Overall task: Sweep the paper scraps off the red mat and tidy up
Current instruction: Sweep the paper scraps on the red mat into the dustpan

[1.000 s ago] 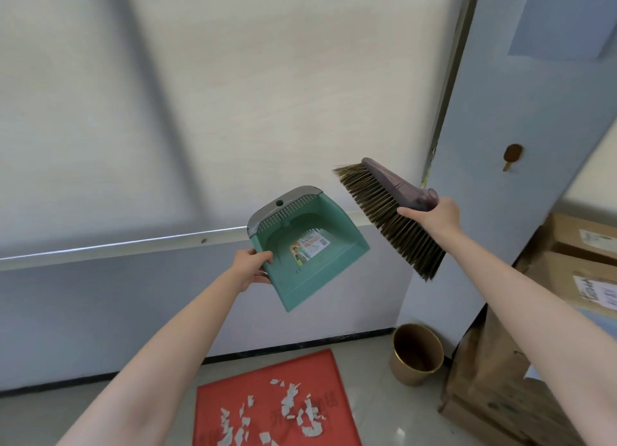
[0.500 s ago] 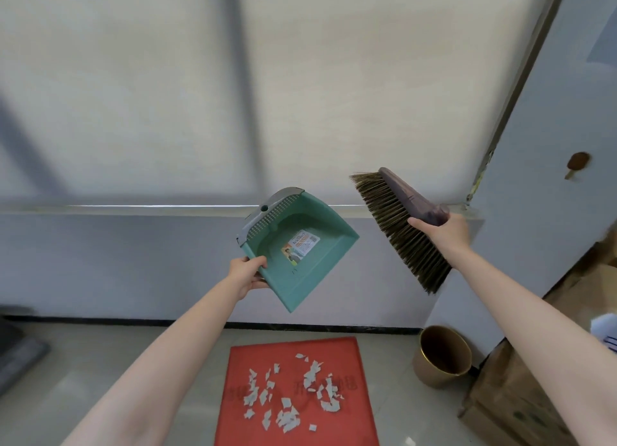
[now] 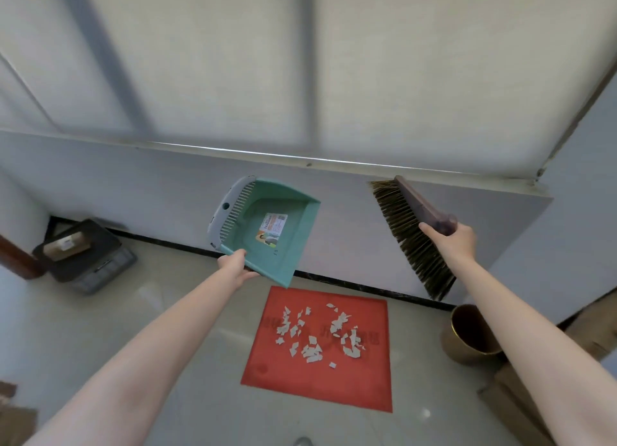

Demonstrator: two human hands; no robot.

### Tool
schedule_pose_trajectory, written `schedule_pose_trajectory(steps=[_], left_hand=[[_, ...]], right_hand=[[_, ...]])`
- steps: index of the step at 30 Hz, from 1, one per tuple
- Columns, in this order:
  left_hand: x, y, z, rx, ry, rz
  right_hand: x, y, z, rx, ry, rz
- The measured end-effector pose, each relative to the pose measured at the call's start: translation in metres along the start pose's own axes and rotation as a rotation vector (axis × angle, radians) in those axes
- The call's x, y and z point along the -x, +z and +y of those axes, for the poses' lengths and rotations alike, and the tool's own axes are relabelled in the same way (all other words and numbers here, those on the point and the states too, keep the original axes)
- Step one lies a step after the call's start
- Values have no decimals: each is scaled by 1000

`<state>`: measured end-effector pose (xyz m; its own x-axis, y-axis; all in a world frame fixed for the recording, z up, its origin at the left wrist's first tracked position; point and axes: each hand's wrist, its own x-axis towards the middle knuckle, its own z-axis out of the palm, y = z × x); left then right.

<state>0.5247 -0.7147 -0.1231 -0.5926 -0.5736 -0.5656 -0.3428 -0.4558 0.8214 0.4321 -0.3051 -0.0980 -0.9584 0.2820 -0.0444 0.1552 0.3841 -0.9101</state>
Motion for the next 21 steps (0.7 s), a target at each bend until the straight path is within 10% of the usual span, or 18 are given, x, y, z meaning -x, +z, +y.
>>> schedule_pose_trajectory(steps=[21], left_hand=[[-102, -108, -81, -8, -264, 119]], right_hand=[[47, 124, 57, 87, 163, 13]])
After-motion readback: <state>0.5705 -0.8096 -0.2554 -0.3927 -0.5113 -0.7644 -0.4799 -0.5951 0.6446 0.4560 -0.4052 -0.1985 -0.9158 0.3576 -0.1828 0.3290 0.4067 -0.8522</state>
